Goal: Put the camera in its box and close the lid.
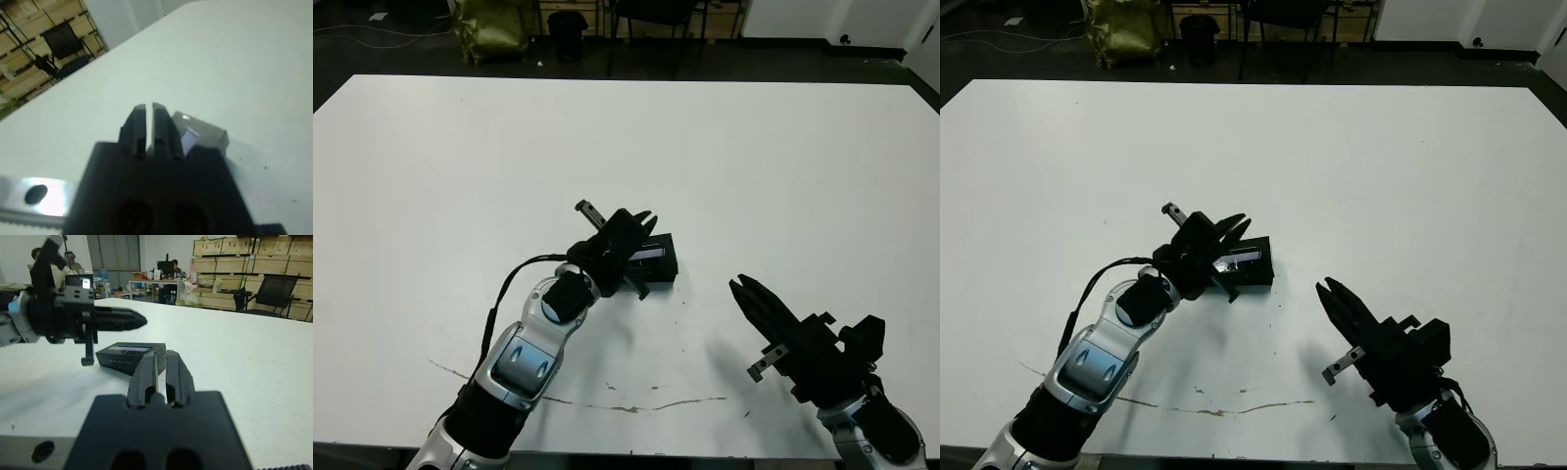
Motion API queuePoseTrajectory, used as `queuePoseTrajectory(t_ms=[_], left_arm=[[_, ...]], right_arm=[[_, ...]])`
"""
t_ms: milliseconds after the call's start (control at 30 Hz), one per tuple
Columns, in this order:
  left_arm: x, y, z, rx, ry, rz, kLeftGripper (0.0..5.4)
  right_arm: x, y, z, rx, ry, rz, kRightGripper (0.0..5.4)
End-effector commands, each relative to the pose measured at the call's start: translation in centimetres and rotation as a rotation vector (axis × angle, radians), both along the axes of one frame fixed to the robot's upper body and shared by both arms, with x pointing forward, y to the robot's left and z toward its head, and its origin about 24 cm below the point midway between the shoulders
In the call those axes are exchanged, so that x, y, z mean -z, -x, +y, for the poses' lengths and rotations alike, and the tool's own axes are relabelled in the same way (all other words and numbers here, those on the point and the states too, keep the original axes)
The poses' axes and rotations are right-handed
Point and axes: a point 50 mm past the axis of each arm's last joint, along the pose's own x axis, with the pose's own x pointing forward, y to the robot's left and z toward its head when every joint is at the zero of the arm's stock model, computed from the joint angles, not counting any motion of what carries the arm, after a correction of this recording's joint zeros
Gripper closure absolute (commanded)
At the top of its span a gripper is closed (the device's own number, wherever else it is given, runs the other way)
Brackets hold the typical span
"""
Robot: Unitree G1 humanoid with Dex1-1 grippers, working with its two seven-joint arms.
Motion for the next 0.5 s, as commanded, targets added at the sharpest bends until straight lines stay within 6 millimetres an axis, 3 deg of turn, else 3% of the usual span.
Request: queuePoseTrajectory(t_ms=[33,500], left_arm=[[1.8,0.3,0.4,-0.031,-0.039,0.066,5.38],[5.9,1.6,-0.2,-0.038,-0.069,0.179,5.38]], right_arm=[[0.3,0.1,-0.4,0.006,0.020,0.013,5.40],[0.4,0.2,-0.4,0.005,0.005,0.030,5.40]])
